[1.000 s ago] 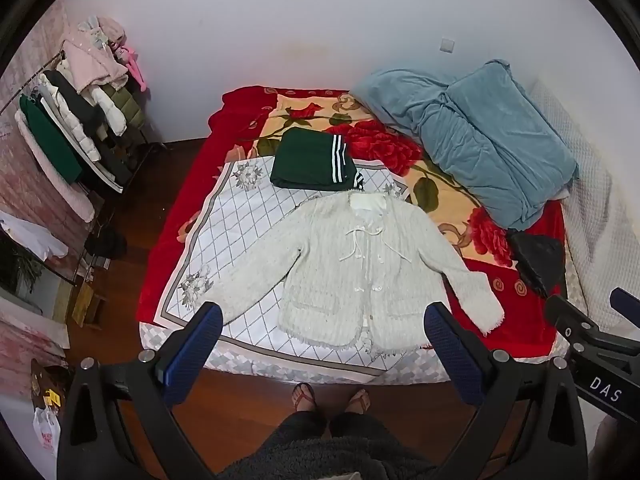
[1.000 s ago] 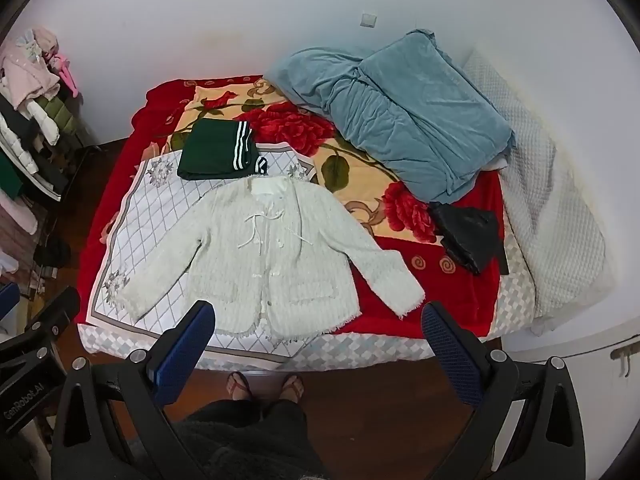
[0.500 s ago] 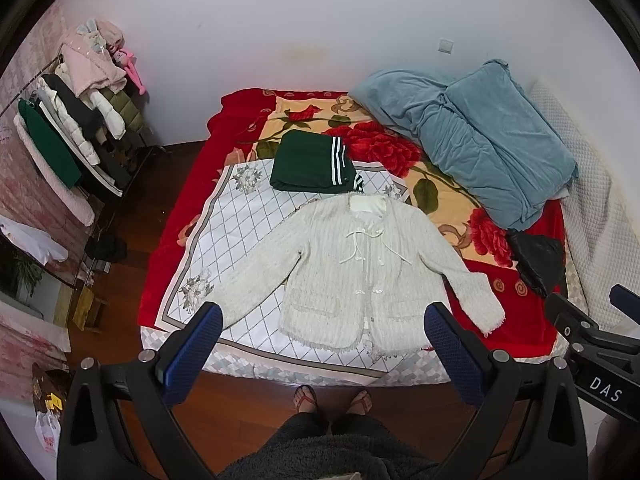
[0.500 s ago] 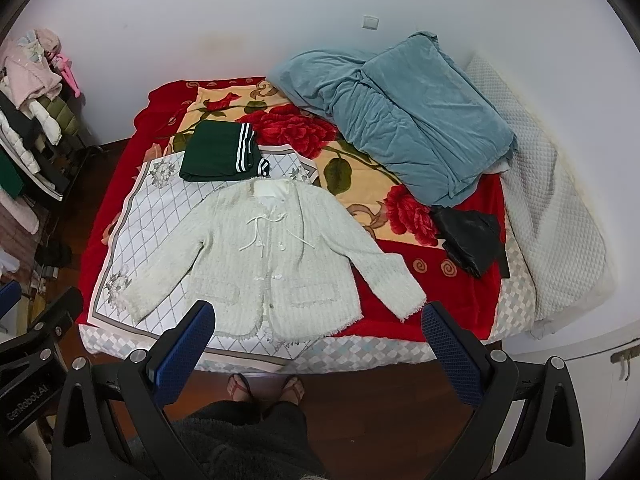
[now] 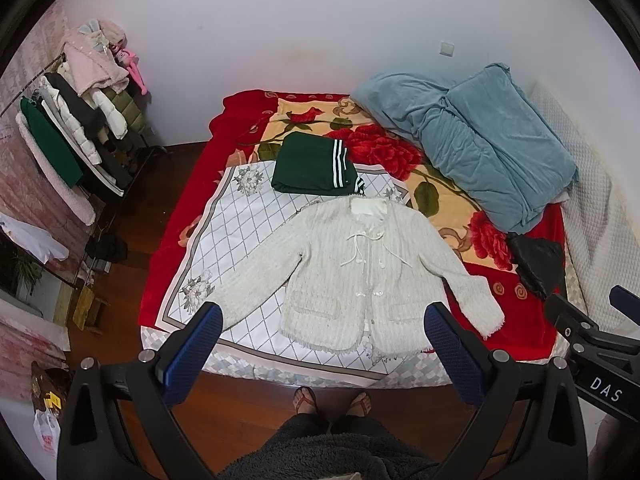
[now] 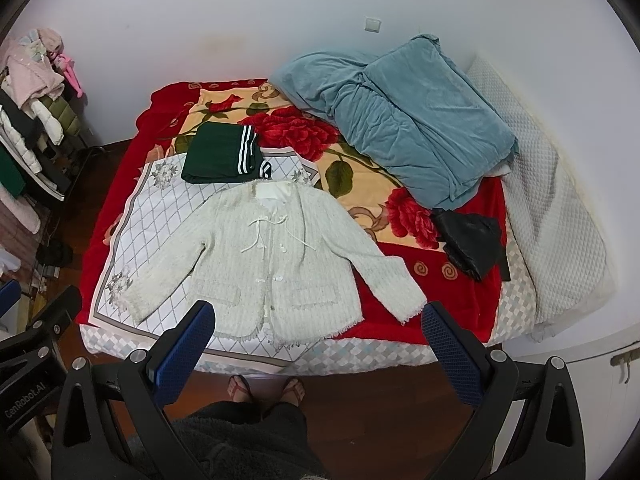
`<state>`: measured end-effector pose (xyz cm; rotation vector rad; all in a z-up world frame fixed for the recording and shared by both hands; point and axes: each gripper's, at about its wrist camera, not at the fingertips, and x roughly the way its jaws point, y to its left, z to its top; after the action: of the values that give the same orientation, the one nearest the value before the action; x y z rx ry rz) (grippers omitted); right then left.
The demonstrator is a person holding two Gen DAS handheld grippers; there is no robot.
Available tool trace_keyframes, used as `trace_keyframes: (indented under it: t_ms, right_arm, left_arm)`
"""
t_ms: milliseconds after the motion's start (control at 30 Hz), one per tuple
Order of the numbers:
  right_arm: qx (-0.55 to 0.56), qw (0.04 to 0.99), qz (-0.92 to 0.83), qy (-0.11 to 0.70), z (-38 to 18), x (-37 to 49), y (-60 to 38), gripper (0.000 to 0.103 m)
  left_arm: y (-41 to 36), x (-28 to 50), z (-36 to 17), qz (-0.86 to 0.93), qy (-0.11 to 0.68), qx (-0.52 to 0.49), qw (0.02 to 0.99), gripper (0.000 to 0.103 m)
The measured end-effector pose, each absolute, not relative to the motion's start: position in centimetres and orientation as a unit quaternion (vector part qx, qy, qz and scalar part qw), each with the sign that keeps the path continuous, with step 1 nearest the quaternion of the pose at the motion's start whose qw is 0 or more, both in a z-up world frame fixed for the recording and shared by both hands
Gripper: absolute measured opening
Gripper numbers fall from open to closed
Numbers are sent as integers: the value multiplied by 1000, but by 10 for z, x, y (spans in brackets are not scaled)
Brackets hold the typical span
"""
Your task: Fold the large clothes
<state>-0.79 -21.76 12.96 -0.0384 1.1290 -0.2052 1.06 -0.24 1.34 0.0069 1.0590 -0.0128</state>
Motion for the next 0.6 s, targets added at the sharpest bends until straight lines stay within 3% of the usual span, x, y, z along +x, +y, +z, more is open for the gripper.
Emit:
trace_keyframes:
  t_ms: [600]
  right_arm:
    - [-18,841,-97,532,132,-6,-215,103]
  left_arm:
    - [6,29,35,-11,502,5,865,103]
